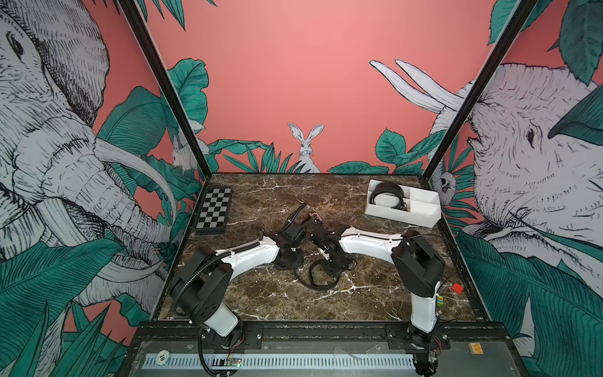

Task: Place the belts into the storage roll
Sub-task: Roll the belt at the center of the board.

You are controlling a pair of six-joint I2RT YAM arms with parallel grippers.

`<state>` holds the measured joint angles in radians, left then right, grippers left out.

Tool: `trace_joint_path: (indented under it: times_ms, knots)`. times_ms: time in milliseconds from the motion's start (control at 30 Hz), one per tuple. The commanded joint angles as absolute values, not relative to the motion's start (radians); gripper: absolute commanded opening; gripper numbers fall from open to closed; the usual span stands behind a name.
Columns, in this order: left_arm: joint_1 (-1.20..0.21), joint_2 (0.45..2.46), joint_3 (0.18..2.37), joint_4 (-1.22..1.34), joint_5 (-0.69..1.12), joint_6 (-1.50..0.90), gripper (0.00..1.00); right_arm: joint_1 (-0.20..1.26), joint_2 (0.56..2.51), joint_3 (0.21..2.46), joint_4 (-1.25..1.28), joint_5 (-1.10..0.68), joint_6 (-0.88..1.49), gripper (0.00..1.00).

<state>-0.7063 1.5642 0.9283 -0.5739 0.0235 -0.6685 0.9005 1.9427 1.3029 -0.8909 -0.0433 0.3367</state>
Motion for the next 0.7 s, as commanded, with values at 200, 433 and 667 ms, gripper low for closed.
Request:
trace_joint_path:
  times_ms: [200, 433, 667]
  knots:
    - [-0.635, 1.657, 1.066, -0.610, -0.161, -0.472, 0.00, 0.945, 1.989, 1.345, -0.938, -0.006, 0.302, 0.19]
    - [-0.594, 1.755, 1.077, -0.499, -0.010, -0.479, 0.00, 0.946, 2.038, 1.413, -0.974, -0.024, 0.287, 0.19]
    - [-0.595, 1.629, 0.884, -0.320, 0.053, -0.610, 0.43, 0.947, 2.051, 1.430, -0.982, -0.040, 0.331, 0.19]
